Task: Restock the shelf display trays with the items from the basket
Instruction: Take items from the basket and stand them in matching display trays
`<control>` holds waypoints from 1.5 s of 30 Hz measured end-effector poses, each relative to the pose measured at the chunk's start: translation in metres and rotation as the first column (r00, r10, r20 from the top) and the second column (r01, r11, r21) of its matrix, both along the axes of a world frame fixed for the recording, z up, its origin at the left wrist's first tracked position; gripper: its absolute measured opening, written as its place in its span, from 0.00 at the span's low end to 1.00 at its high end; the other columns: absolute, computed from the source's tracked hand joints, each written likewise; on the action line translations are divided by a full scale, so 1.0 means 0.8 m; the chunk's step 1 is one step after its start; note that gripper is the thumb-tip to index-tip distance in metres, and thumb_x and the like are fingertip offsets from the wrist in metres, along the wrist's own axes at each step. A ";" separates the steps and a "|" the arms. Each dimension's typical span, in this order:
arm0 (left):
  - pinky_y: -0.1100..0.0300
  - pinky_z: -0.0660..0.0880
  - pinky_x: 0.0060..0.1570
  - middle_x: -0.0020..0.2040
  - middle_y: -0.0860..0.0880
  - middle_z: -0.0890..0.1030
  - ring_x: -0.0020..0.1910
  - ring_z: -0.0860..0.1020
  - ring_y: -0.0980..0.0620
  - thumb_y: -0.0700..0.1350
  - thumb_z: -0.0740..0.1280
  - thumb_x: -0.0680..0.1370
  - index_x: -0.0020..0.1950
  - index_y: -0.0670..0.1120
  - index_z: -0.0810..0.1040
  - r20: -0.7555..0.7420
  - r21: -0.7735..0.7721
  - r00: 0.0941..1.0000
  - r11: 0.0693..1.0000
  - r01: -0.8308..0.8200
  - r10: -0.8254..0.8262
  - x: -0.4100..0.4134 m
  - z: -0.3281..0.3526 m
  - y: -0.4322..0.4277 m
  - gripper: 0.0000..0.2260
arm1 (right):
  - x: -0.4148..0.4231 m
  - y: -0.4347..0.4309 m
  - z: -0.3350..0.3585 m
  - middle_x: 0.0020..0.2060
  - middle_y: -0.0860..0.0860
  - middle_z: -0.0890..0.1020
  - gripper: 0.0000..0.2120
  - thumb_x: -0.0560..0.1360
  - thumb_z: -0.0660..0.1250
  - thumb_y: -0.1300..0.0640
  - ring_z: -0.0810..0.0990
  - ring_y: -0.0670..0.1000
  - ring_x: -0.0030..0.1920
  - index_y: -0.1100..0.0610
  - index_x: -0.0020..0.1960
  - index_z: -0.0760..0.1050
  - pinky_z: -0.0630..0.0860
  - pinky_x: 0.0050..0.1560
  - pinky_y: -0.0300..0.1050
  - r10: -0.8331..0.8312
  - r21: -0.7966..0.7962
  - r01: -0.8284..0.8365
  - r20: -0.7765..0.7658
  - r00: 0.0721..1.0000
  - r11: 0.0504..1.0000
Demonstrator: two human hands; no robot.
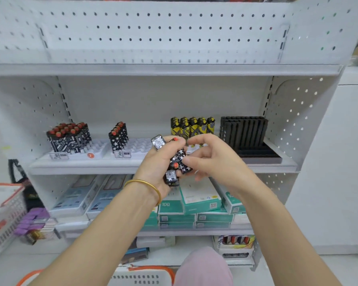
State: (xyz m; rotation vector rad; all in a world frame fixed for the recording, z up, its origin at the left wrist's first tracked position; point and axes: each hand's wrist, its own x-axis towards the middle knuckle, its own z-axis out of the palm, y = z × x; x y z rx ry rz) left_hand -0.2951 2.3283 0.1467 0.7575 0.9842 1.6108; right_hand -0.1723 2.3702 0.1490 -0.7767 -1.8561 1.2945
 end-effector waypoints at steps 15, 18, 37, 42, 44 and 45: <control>0.68 0.63 0.20 0.34 0.46 0.73 0.28 0.70 0.54 0.30 0.59 0.75 0.47 0.41 0.72 0.067 -0.210 0.996 0.977 -0.044 0.060 -0.133 -0.010 -0.054 0.08 | -0.180 0.064 0.037 0.36 0.50 0.69 0.17 0.75 0.62 0.67 0.73 0.52 0.37 0.55 0.62 0.70 0.72 0.30 0.39 -0.134 0.391 0.070 0.137 0.981 0.918; 0.68 0.62 0.20 0.33 0.47 0.74 0.25 0.69 0.55 0.29 0.56 0.74 0.45 0.41 0.72 0.071 -0.206 0.997 0.978 0.013 0.002 -0.140 -0.013 -0.053 0.09 | -0.210 0.093 0.030 0.47 0.50 0.71 0.16 0.74 0.59 0.71 0.72 0.52 0.44 0.56 0.59 0.70 0.71 0.36 0.41 -0.175 0.434 0.080 0.185 0.967 0.897; 0.64 0.66 0.23 0.37 0.44 0.76 0.30 0.72 0.53 0.30 0.57 0.61 0.50 0.39 0.73 0.172 -0.091 0.972 0.980 0.176 -0.158 -0.154 -0.026 -0.052 0.19 | -0.229 0.105 0.009 0.53 0.57 0.75 0.19 0.75 0.60 0.69 0.75 0.57 0.45 0.54 0.62 0.67 0.73 0.41 0.46 -0.234 0.540 -0.044 0.435 0.869 0.841; 0.63 0.69 0.24 0.39 0.42 0.80 0.30 0.74 0.52 0.29 0.57 0.61 0.54 0.38 0.73 0.158 -0.086 0.974 0.980 0.178 -0.163 -0.152 -0.027 -0.056 0.22 | -0.204 0.060 0.029 0.50 0.53 0.78 0.20 0.76 0.61 0.66 0.76 0.51 0.47 0.54 0.66 0.69 0.75 0.48 0.44 -0.278 0.572 0.086 0.258 0.925 0.816; 0.63 0.70 0.24 0.40 0.42 0.81 0.30 0.75 0.52 0.29 0.57 0.61 0.54 0.38 0.73 0.154 -0.078 0.973 0.980 0.183 -0.170 -0.150 -0.026 -0.056 0.22 | -0.182 0.034 0.036 0.41 0.47 0.79 0.09 0.76 0.64 0.61 0.76 0.43 0.38 0.55 0.55 0.77 0.75 0.40 0.41 -0.201 0.525 0.055 0.226 0.953 0.849; 0.62 0.70 0.24 0.40 0.41 0.81 0.31 0.76 0.52 0.29 0.57 0.61 0.53 0.38 0.73 0.147 -0.069 0.972 0.979 0.193 -0.182 -0.149 -0.025 -0.057 0.21 | -0.169 0.021 0.037 0.35 0.44 0.78 0.06 0.76 0.65 0.58 0.75 0.39 0.33 0.56 0.50 0.79 0.73 0.35 0.36 -0.152 0.499 -0.003 0.268 0.951 0.866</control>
